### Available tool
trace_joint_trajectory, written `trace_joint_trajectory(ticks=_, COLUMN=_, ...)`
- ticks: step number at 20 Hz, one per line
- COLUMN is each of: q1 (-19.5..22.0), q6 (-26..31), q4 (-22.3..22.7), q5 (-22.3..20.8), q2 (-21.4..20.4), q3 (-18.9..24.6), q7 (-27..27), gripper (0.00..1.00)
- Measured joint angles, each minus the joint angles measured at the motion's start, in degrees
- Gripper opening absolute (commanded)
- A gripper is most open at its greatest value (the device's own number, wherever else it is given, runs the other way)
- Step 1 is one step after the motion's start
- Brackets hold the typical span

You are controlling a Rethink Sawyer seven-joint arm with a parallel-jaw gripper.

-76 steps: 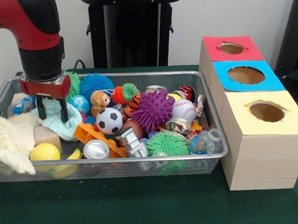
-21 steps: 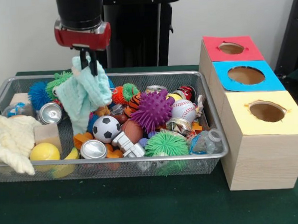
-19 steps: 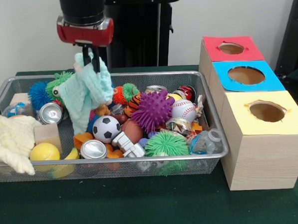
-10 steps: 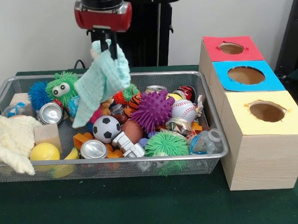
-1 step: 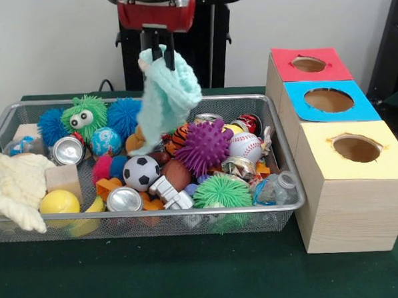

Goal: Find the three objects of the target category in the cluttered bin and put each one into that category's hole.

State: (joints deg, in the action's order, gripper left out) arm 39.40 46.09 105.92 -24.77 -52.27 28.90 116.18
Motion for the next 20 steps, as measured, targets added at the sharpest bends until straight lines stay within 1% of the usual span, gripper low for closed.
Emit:
trace_joint_trajectory(ticks=3, q1=-0.34, q6=0.0, q4=0.26, q5=1.06, q2=-0.84, q3=0.0, q7=0.0, gripper=0.0)
trace_joint_trajectory(ticks=6, q1=-0.84, q6=0.0, q4=1.37, q5=2.64, q2=-2.23, q3=-0.01, q7=0.0, gripper=0.0)
trace_joint_trajectory(ticks=10, q1=-1.39, q6=0.01, q4=2.69, q5=3.59, q2=-3.15, q3=-0.01, q7=0.0, gripper=0.0)
trace_joint_trajectory(ticks=20, q1=-4.83, q6=0.0, q4=3.51, q5=5.07, q2=-3.44, q3=-0.01, q7=0.0, gripper=0.0)
